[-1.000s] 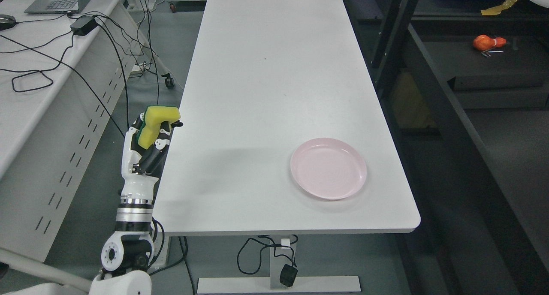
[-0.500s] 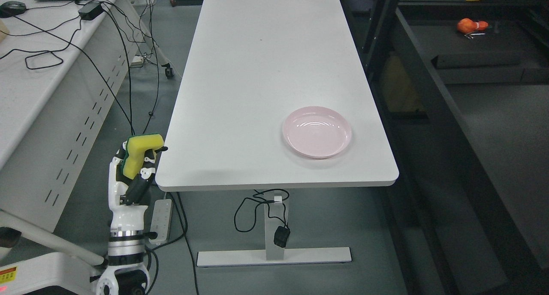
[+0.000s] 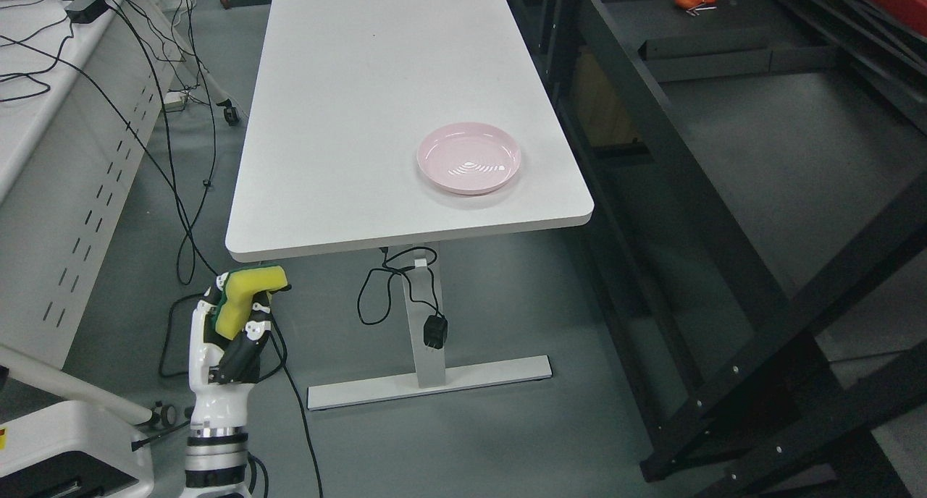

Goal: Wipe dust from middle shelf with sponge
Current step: 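Hold the sponge in the left hand while turning toward the metal shelf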

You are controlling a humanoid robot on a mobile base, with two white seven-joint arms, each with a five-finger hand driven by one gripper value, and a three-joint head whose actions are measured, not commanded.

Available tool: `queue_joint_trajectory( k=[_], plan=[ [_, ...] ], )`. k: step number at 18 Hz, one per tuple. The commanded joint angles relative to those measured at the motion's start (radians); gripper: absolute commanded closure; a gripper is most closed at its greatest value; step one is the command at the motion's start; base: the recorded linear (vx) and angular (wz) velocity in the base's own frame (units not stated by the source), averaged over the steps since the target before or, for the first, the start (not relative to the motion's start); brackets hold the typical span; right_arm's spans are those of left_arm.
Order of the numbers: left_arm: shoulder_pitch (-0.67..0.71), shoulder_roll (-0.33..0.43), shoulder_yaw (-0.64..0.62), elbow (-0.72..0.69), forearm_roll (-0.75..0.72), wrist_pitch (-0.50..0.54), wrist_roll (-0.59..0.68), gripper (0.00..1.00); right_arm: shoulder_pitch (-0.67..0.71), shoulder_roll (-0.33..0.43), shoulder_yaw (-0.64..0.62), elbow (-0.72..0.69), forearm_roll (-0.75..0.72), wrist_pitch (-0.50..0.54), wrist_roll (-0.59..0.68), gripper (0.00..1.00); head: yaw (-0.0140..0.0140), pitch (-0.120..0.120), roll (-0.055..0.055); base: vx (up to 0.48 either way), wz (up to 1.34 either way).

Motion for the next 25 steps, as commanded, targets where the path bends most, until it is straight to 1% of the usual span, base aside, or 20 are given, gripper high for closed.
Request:
queue_joint_trajectory(
  k=[1,6,9,13,15,18,25],
  plan=[
    [-0.001,0.017,-0.051,-0.026,-0.038,-0.003,-0.002,0.99,0.0,-0.017,0.001,-0.017,0.0,0.001,0.0,0.0,0.0,0.0,0.0,-0.241,-0.03],
    [-0.001,0.017,-0.05,-0.025,-0.088,-0.012,0.001,0.99,0.0,-0.017,-0.001,-0.017,0.0,0.001,0.0,0.0,0.0,0.0,0.0,-0.212,-0.08],
    [0.0,0.017,-0.042,-0.025,-0.144,-0.021,0.009,0.99,0.0,-0.017,0.001,-0.017,0.0,0.001,0.0,0.0,0.0,0.0,0.0,-0.226,-0.22],
    [-0.004,0.017,-0.047,-0.023,-0.262,-0.054,0.021,0.99,0.0,-0.017,0.001,-0.017,0.0,0.001,0.0,0.0,0.0,0.0,0.0,-0.204,-0.47],
    [-0.007,0.017,-0.039,-0.022,-0.291,-0.048,0.026,0.99,0.0,-0.017,-0.001,-0.017,0.0,0.001,0.0,0.0,0.0,0.0,0.0,-0.175,-0.62],
    [-0.012,0.017,-0.036,-0.02,-0.377,-0.038,0.023,0.99,0.0,-0.017,-0.001,-0.017,0.0,0.001,0.0,0.0,0.0,0.0,0.0,-0.125,-0.69],
    [-0.004,0.017,-0.045,-0.008,-0.38,-0.034,0.027,0.99,0.0,-0.017,0.001,-0.017,0.0,0.001,0.0,0.0,0.0,0.0,0.0,-0.092,-0.76]
  ],
)
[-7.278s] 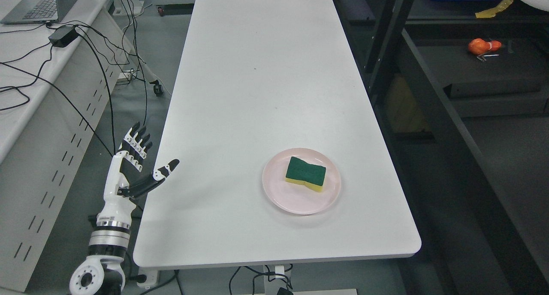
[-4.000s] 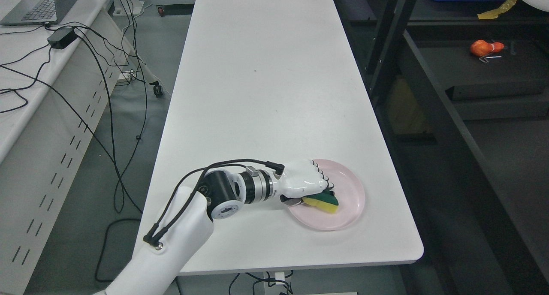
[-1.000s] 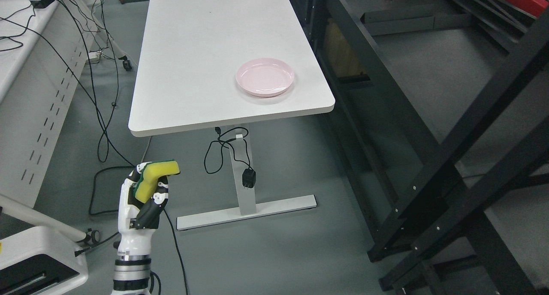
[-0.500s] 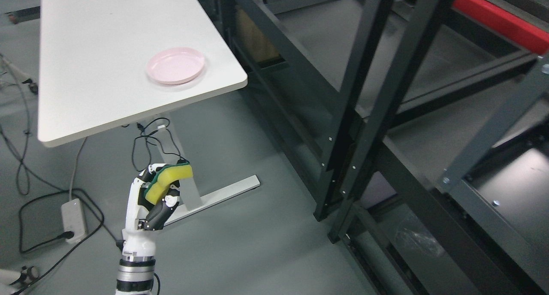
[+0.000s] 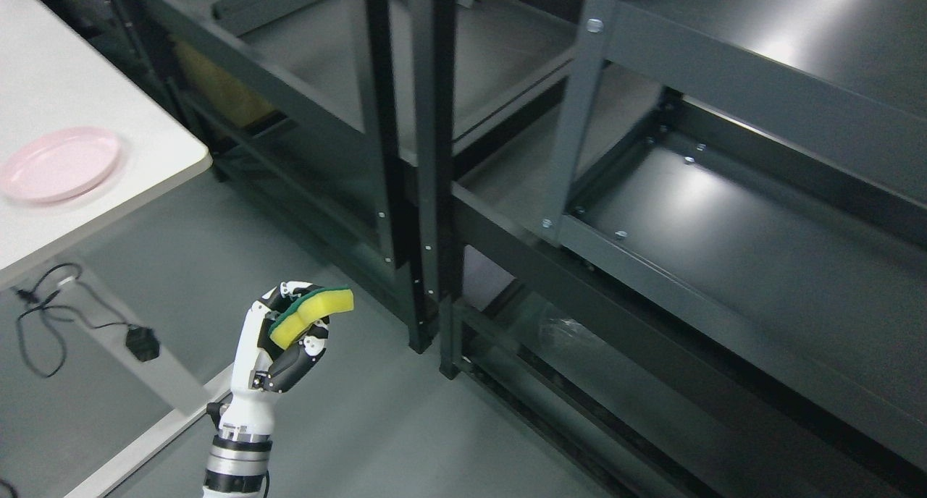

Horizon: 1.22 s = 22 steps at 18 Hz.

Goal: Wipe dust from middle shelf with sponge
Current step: 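Hold the sponge in the left hand while turning toward the metal shelf, then reach the sponge into the middle shelf and wipe toward its far corner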

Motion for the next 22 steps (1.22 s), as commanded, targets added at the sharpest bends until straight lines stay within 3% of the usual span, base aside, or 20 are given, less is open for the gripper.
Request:
queue_joint_trajectory(
  k=[1,7,12,16,22],
  plan=[
    [-0.018,0.017,-0.015,0.011,-0.029,0.005,0.003,0.99,0.0,-0.017,0.0,-0.017,0.0,0.001,0.0,0.0,0.0,0.0,0.0,-0.069,-0.81],
    [-0.017,0.017,-0.064,0.019,-0.002,0.004,0.0,0.99,0.0,-0.017,0.0,-0.017,0.0,0.001,0.0,0.0,0.0,0.0,0.0,-0.028,-0.81],
    [-0.012,0.017,-0.301,-0.019,-0.031,-0.022,-0.032,0.99,0.0,-0.017,0.0,-0.017,0.0,0.001,0.0,0.0,0.0,0.0,0.0,0.01,-0.65],
    [-0.128,0.017,-0.462,-0.029,-0.241,-0.085,-0.053,0.99,0.0,-0.017,0.0,-0.017,0.0,0.001,0.0,0.0,0.0,0.0,0.0,0.041,-0.44],
    [-0.437,0.017,-0.613,-0.035,-0.52,-0.195,-0.105,0.99,0.0,-0.017,0.0,-0.017,0.0,0.001,0.0,0.0,0.0,-0.001,0.0,0.037,-0.23]
  ],
)
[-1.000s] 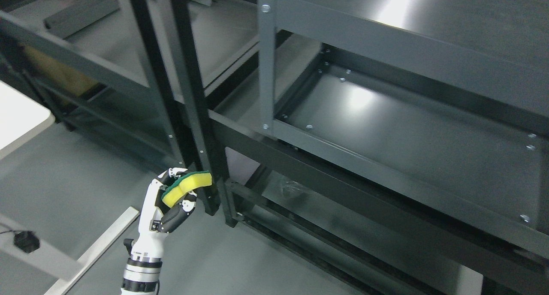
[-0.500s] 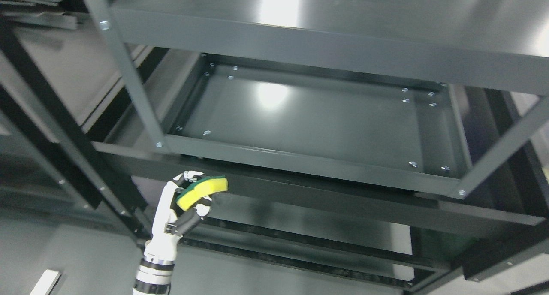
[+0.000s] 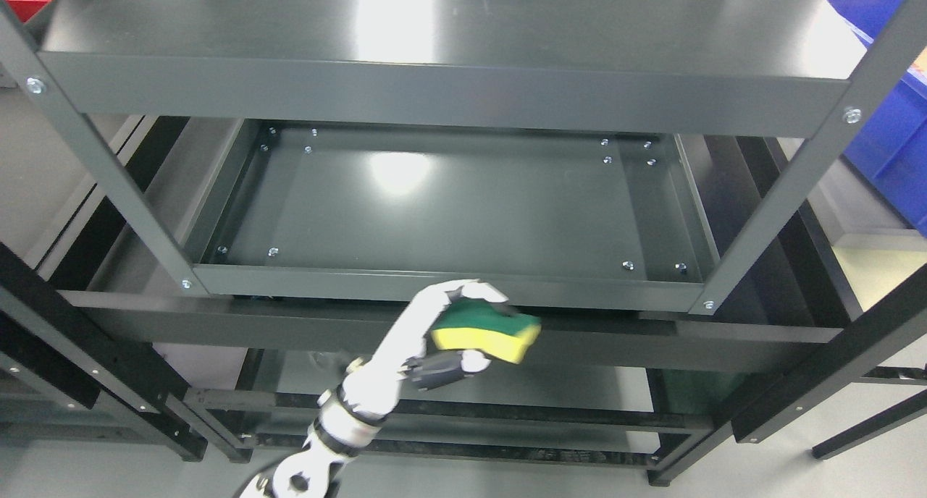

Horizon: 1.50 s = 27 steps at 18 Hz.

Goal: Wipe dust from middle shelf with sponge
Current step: 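Reach the sponge into the middle shelf and wipe toward its far corner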

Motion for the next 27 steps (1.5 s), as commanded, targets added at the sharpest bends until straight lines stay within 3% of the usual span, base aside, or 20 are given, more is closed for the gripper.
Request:
queue_joint_trajectory(
  k=[1,6,12,15,23,27],
  plan=[
    [-0.246,0.018,-0.256,-0.027,-0.26,-0.064,-0.028,0.99,0.0,-0.017,-0.001,-0.017,0.0,0.001,0.0,0.0,0.0,0.0,0.0,0.006,-0.02],
    [-0.372,0.018,-0.246,-0.148,-0.434,-0.064,-0.082,0.99,0.0,-0.017,-0.001,-0.017,0.0,0.001,0.0,0.0,0.0,0.0,0.0,0.001,0.0],
    [-0.508,0.018,-0.01,-0.207,-0.434,-0.064,-0.106,0.99,0.0,-0.017,-0.001,-0.017,0.0,0.001,0.0,0.0,0.0,0.0,0.0,0.0,-0.01],
    [-0.513,0.018,0.035,-0.245,-0.425,-0.064,-0.117,0.99,0.0,-0.017,0.001,-0.017,0.0,0.001,0.0,0.0,0.0,0.0,0.0,0.0,0.0],
    [-0.4,0.018,0.141,-0.257,-0.228,-0.064,-0.145,0.99,0.0,-0.017,-0.001,-0.017,0.0,0.001,0.0,0.0,0.0,0.0,0.0,0.004,0.0],
    [-0.335,0.127,0.279,-0.257,-0.067,-0.064,-0.145,1.0,0.0,-0.017,-0.001,-0.017,0.0,0.001,0.0,0.0,0.0,0.0,0.0,0.0,0.0]
  ],
)
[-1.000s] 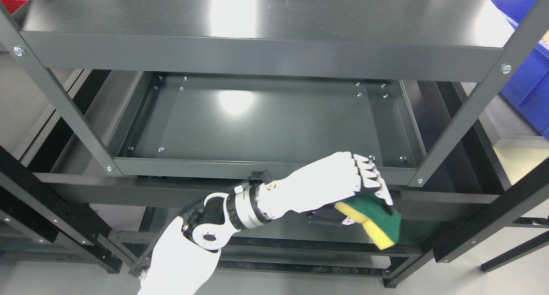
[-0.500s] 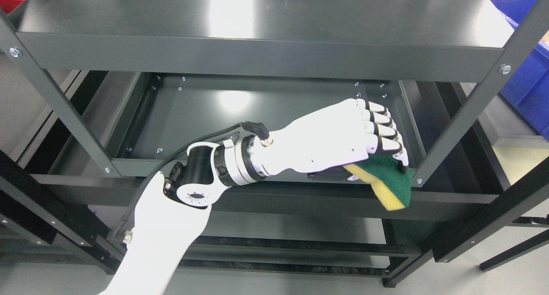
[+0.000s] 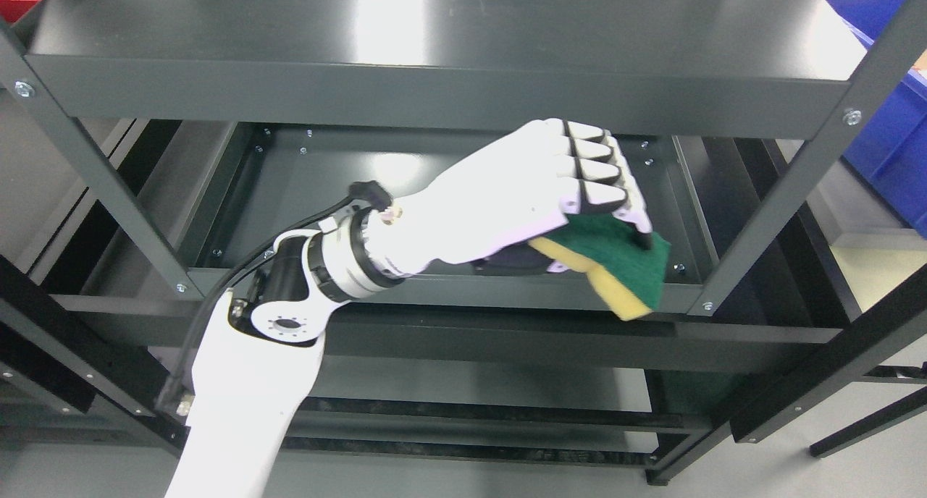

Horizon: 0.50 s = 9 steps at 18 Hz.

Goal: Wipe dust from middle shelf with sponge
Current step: 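Sweep the sponge across the shelf surface back toward the near upright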

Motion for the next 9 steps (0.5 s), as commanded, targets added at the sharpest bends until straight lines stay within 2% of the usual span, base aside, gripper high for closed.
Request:
queue_joint_trajectory(
  k=[1,5,9],
  plan=[
    [0.091,0.154,0.262,-0.04,0.221,0.0,-0.002,1.0,0.0,-0.017,0.0,-0.017,0.0,0.001,-0.001,0.0,0.0,0.0,0.0,0.0,0.0],
    [0.154,0.347,0.445,-0.04,0.402,0.0,-0.002,1.0,0.0,-0.017,0.001,-0.017,0.0,0.001,-0.001,0.0,0.0,0.0,0.0,0.0,0.0],
    [0.298,0.519,0.597,-0.037,0.577,0.0,0.0,0.99,0.0,-0.017,0.0,-0.017,0.0,0.001,-0.001,0.0,0.0,0.0,0.0,0.0,0.0]
  ],
)
